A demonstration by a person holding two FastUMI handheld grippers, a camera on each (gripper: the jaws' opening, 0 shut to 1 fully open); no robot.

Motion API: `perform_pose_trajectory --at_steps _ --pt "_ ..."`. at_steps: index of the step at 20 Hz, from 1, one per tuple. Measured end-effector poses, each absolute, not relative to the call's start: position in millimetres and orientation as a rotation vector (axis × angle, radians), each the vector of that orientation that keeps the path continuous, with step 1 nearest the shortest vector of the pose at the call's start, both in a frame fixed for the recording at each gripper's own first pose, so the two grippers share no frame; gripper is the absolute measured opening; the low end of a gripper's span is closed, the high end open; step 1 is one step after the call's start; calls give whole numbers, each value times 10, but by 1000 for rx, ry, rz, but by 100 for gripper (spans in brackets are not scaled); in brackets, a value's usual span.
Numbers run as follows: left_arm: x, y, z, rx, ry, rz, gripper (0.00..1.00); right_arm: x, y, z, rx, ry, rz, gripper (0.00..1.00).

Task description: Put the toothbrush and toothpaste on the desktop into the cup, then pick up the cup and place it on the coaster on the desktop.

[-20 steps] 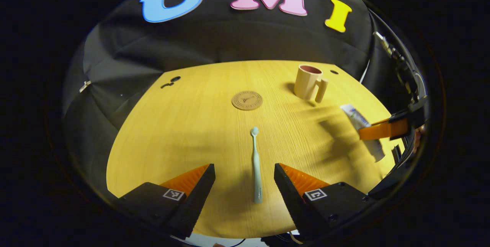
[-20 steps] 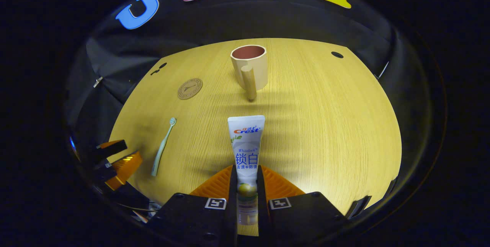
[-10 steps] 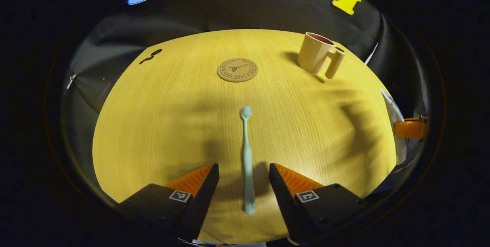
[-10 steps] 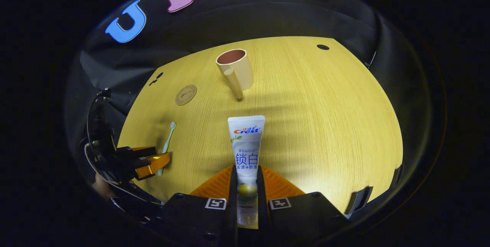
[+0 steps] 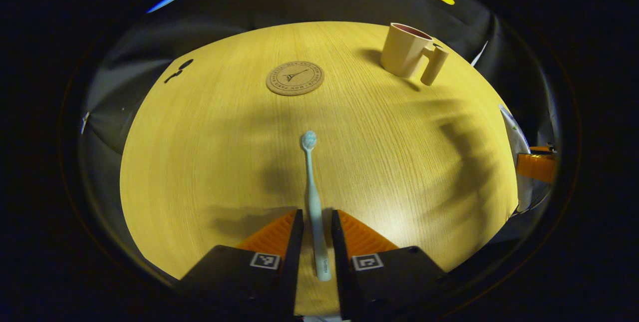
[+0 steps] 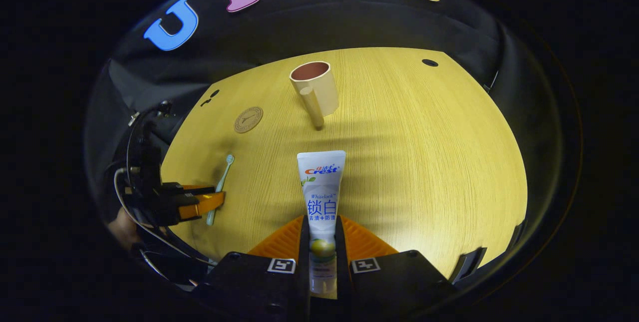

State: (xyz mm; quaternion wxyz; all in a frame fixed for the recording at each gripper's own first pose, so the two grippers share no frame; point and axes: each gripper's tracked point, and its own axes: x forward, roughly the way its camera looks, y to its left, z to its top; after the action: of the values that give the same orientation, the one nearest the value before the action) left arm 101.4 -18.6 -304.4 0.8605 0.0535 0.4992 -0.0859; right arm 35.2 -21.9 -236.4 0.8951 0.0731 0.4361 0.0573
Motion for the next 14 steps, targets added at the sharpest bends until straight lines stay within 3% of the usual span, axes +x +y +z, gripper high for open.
perform_pose_trajectory --at_steps 2,3,10,11,12,14 --pt "1013 -221 -3040 134 1087 -176 20 344 -207 -2374 149 906 123 26" --pt "1017 -225 -3049 147 1105 -171 17 350 -198 -2374 152 906 126 26" --pt "957 -353 -3037 102 1099 -222 7 352 -232 -2332 146 893 134 25" --pt "910 -389 -3039 86 1099 -231 2 360 -245 -2326 141 892 136 25" --pt "896 -383 -3032 99 1084 -224 7 365 -262 -2303 134 888 137 25" --pt "915 -358 -2973 130 1023 -202 6 426 -293 -2216 125 869 145 25"
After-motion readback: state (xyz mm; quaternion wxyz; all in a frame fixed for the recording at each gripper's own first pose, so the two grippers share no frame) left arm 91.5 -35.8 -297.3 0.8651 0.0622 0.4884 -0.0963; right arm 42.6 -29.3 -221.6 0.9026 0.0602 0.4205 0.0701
